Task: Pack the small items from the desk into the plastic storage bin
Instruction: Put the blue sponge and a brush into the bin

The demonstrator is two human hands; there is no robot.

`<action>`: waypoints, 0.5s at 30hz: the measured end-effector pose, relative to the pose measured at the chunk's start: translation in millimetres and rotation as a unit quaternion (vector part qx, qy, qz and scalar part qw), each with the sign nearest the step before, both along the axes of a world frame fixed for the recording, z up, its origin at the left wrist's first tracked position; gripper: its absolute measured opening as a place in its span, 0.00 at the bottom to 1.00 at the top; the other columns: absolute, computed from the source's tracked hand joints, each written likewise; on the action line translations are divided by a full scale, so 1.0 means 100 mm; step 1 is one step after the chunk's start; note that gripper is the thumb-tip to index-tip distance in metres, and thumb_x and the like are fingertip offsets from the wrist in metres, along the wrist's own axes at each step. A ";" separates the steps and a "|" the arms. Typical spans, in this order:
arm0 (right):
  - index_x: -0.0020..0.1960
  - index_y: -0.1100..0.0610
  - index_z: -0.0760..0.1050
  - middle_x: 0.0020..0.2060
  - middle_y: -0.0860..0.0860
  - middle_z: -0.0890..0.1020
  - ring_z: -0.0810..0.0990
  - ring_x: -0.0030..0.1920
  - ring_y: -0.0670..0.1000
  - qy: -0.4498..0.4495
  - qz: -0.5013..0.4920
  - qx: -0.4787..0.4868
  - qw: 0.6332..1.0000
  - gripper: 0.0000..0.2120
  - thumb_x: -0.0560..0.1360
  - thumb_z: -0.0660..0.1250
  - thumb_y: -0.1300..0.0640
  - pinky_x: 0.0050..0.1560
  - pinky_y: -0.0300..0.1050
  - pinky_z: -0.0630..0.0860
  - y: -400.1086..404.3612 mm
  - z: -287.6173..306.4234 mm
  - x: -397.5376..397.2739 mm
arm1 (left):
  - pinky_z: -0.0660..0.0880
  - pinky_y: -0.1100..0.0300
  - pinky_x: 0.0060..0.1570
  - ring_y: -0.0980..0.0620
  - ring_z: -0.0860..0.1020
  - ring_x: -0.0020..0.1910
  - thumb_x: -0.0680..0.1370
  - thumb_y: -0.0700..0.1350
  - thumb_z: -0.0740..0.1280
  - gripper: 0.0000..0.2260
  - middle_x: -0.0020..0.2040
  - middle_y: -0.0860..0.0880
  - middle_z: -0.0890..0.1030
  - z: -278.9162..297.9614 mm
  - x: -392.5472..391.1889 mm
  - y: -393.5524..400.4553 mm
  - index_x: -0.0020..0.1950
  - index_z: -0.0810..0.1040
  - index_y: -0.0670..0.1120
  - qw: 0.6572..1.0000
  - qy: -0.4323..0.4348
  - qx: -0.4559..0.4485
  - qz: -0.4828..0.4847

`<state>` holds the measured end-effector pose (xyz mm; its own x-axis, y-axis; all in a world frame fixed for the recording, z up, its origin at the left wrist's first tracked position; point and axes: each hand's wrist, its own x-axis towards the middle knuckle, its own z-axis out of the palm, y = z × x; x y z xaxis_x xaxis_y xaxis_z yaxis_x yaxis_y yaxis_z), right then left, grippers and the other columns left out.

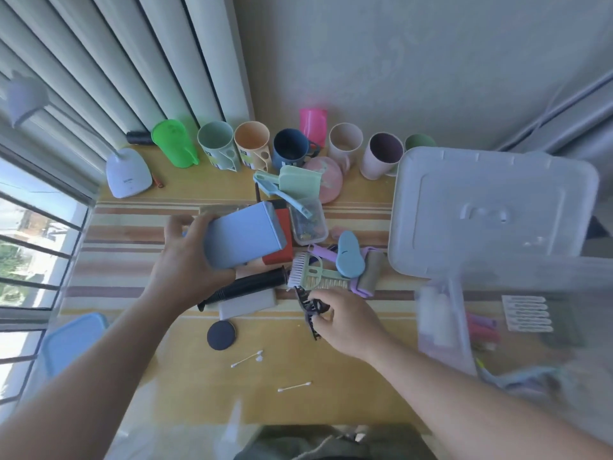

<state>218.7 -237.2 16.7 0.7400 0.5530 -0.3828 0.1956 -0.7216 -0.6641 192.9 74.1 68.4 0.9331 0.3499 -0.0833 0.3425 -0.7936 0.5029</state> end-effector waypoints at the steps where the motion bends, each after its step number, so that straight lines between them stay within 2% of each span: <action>1: 0.57 0.40 0.79 0.48 0.41 0.78 0.77 0.43 0.44 0.012 -0.021 0.050 0.998 0.13 0.76 0.67 0.54 0.44 0.44 0.75 -0.08 0.19 0.01 | 0.75 0.49 0.50 0.45 0.72 0.55 0.60 0.49 0.80 0.43 0.63 0.51 0.63 0.06 0.04 -0.13 0.71 0.64 0.62 1.000 -0.017 -0.010 -0.009; 4: 0.52 0.43 0.82 0.43 0.42 0.79 0.79 0.42 0.50 -0.043 -0.084 0.163 0.982 0.13 0.74 0.67 0.59 0.42 0.45 0.77 -0.47 0.76 0.08 | 0.71 0.52 0.55 0.50 0.68 0.61 0.59 0.49 0.81 0.45 0.66 0.50 0.67 0.23 0.20 -0.62 0.73 0.65 0.59 0.995 -0.063 -0.046 -0.054; 8: 0.51 0.45 0.82 0.44 0.42 0.81 0.82 0.46 0.49 -0.179 -0.164 0.177 0.954 0.13 0.72 0.68 0.59 0.44 0.42 0.79 -1.42 1.18 0.27 | 0.69 0.55 0.56 0.58 0.67 0.57 0.58 0.49 0.81 0.45 0.65 0.51 0.69 0.51 0.42 -1.48 0.73 0.66 0.58 0.985 -0.097 -0.082 -0.117; 10: 0.54 0.44 0.82 0.46 0.41 0.83 0.84 0.47 0.46 -0.193 -0.210 0.129 0.950 0.16 0.70 0.71 0.60 0.48 0.38 0.79 -2.03 1.15 0.35 | 0.70 0.57 0.56 0.58 0.67 0.56 0.58 0.52 0.78 0.44 0.63 0.53 0.68 0.65 0.49 -1.98 0.72 0.66 0.59 0.976 -0.100 -0.098 -0.165; 12: 0.59 0.45 0.82 0.49 0.43 0.85 0.84 0.49 0.47 -0.143 -0.245 0.040 0.958 0.20 0.70 0.75 0.61 0.54 0.43 0.79 -2.65 0.99 0.40 | 0.72 0.56 0.56 0.57 0.70 0.56 0.58 0.56 0.76 0.43 0.62 0.55 0.68 0.77 0.53 -2.47 0.72 0.67 0.60 0.968 -0.096 -0.109 -0.206; 13: 0.60 0.47 0.82 0.51 0.46 0.86 0.84 0.50 0.51 -0.119 -0.233 -0.011 0.965 0.21 0.69 0.77 0.62 0.55 0.46 0.79 -2.94 0.88 0.41 | 0.73 0.56 0.56 0.56 0.71 0.57 0.58 0.57 0.76 0.43 0.62 0.55 0.68 0.80 0.53 -2.72 0.72 0.67 0.60 0.964 -0.094 -0.111 -0.222; 15: 0.58 0.51 0.83 0.50 0.51 0.86 0.84 0.51 0.56 -0.089 -0.166 -0.104 0.977 0.20 0.68 0.77 0.62 0.49 0.46 0.75 -3.40 0.61 0.40 | 0.74 0.55 0.55 0.57 0.70 0.56 0.59 0.57 0.76 0.42 0.62 0.55 0.67 0.82 0.51 -3.15 0.71 0.67 0.61 0.959 -0.088 -0.118 -0.244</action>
